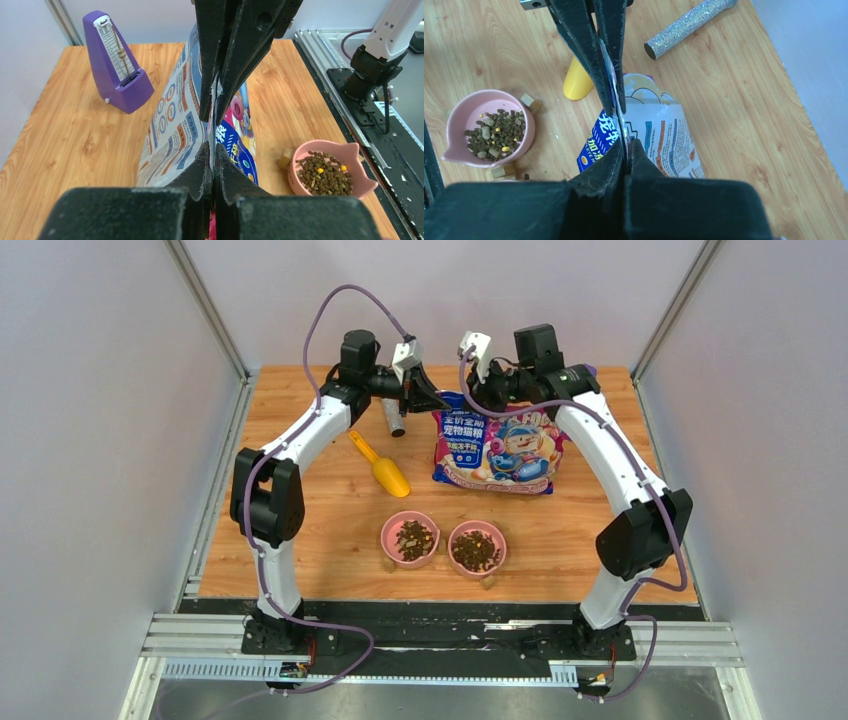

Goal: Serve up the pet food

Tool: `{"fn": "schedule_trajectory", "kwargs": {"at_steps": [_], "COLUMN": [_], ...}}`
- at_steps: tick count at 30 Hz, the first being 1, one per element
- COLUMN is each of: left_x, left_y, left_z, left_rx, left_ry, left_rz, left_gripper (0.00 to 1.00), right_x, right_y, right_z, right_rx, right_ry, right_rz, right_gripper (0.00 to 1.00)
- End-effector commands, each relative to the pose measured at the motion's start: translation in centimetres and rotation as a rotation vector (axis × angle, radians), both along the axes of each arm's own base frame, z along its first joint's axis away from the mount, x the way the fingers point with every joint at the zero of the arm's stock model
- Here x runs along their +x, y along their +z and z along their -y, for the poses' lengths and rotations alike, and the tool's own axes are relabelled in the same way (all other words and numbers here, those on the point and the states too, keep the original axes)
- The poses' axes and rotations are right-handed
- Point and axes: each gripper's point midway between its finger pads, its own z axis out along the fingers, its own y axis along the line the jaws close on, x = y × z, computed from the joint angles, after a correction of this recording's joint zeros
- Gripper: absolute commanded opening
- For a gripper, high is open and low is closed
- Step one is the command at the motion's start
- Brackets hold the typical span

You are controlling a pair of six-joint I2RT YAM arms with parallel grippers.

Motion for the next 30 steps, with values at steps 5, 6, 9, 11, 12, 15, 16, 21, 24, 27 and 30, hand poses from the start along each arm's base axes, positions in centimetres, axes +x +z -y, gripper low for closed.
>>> {"fn": "schedule_trajectory", "kwargs": {"at_steps": [5,6,9,11,12,15,16,21,24,27,30], "left_x": [0.7,0.7,1.0,1.1,1.1,1.1,1.1,1.1,1.3,1.5,1.7], "left_y": [2.7,3.2,3.2,3.3,3.4,3.4,3.4,3.3,3.3,3.3,3.2], "left_z": [-4.3,-4.8,-6.3,-6.7,-6.9,-7.1,-7.2,-7.3,-7.6,-7.8,-8.2], "left_rx": [-0.024,-0.027,-0.025,-0.025,-0.025,-0.025,-0.025,-0.023,-0.02,-0.018,-0.015], "left_ry": [0.048,0.057,0.088,0.098,0.103,0.105,0.105,0.111,0.118,0.126,0.136], "left_rz": [0.078,0.091,0.096,0.101,0.105,0.108,0.11,0.11,0.11,0.112,0.109], "left_gripper": [0.0,0.0,0.0,0.0,0.0,0.0,0.0,0.0,0.0,0.0,0.0], "right_x": [0.0,0.0,0.0,0.0,0.0,-0.1,-0.2,-0.9,-1.4,-1.9,-2.4], "right_y": [-0.2,0.0,0.3,0.5,0.5,0.4,0.3,0.5,0.5,0.8,1.0], "right_z": [7.1,7.9,10.1,11.3,11.9,13.7,14.4,17.3,19.1,20.5,21.7], "right_rx": [-0.255,-0.272,-0.324,-0.351,-0.366,-0.419,-0.436,-0.494,-0.521,-0.523,-0.529], "right_ry": [-0.236,-0.259,-0.325,-0.36,-0.374,-0.422,-0.438,-0.517,-0.56,-0.596,-0.627], "right_rz": [0.128,0.138,0.167,0.181,0.188,0.201,0.205,0.218,0.222,0.223,0.222], "right_gripper": [0.0,0.0,0.0,0.0,0.0,0.0,0.0,0.0,0.0,0.0,0.0]}}
